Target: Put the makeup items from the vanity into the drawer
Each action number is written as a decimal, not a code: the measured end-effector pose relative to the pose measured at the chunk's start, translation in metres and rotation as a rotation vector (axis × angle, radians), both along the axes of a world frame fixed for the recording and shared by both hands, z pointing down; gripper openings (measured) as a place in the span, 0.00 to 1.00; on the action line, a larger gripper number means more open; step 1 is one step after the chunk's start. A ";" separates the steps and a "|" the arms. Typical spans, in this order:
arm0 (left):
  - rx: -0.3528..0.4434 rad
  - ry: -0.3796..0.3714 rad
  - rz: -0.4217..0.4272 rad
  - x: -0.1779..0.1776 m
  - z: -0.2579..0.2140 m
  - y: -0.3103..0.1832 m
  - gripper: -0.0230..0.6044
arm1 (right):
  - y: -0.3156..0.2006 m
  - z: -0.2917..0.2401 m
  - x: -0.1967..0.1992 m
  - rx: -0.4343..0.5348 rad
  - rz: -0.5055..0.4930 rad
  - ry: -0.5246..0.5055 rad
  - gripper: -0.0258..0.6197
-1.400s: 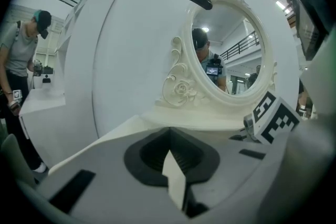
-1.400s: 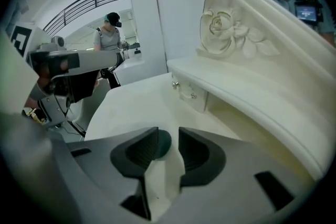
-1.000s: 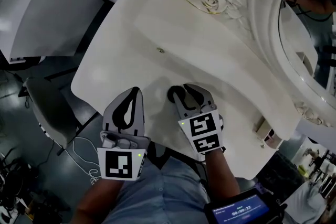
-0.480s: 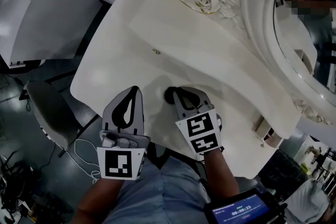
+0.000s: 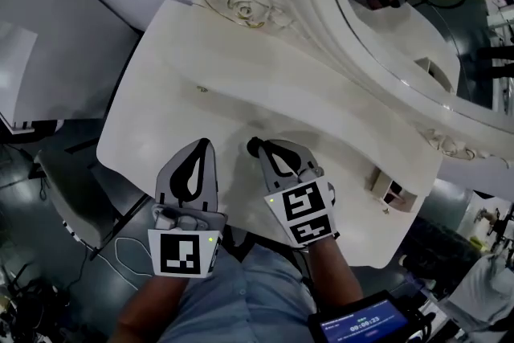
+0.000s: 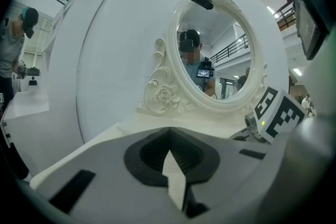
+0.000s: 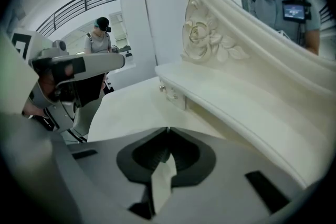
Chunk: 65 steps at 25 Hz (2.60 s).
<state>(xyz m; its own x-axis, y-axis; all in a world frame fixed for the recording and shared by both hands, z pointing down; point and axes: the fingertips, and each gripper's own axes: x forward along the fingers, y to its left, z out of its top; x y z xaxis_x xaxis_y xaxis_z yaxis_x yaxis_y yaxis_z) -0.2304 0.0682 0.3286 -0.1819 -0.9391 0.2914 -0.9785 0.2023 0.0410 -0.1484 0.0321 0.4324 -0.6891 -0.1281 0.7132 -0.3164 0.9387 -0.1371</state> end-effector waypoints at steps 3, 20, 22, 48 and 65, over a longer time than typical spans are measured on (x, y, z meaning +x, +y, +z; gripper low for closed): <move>0.025 -0.009 0.053 0.024 -0.011 -0.012 0.04 | -0.012 -0.017 0.024 0.035 0.054 -0.020 0.07; 0.095 -0.008 0.516 0.226 -0.038 -0.094 0.04 | -0.070 -0.063 0.249 0.148 0.539 -0.035 0.07; 0.087 -0.005 0.567 0.252 -0.036 -0.101 0.04 | -0.074 -0.061 0.279 0.147 0.597 -0.028 0.07; -0.049 0.014 0.719 0.361 0.027 -0.144 0.04 | -0.090 0.005 0.402 0.065 0.760 0.056 0.22; 0.027 -0.011 0.690 0.346 -0.007 -0.129 0.04 | -0.086 -0.035 0.385 0.155 0.769 -0.017 0.20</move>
<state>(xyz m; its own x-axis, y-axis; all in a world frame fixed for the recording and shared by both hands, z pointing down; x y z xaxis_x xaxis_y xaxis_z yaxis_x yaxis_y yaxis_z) 0.1154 -0.0604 0.3220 0.4568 -0.8482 0.2679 -0.8836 -0.4674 0.0268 0.2364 -0.0543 0.3973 -0.3774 -0.6710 0.6383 -0.8842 0.4659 -0.0330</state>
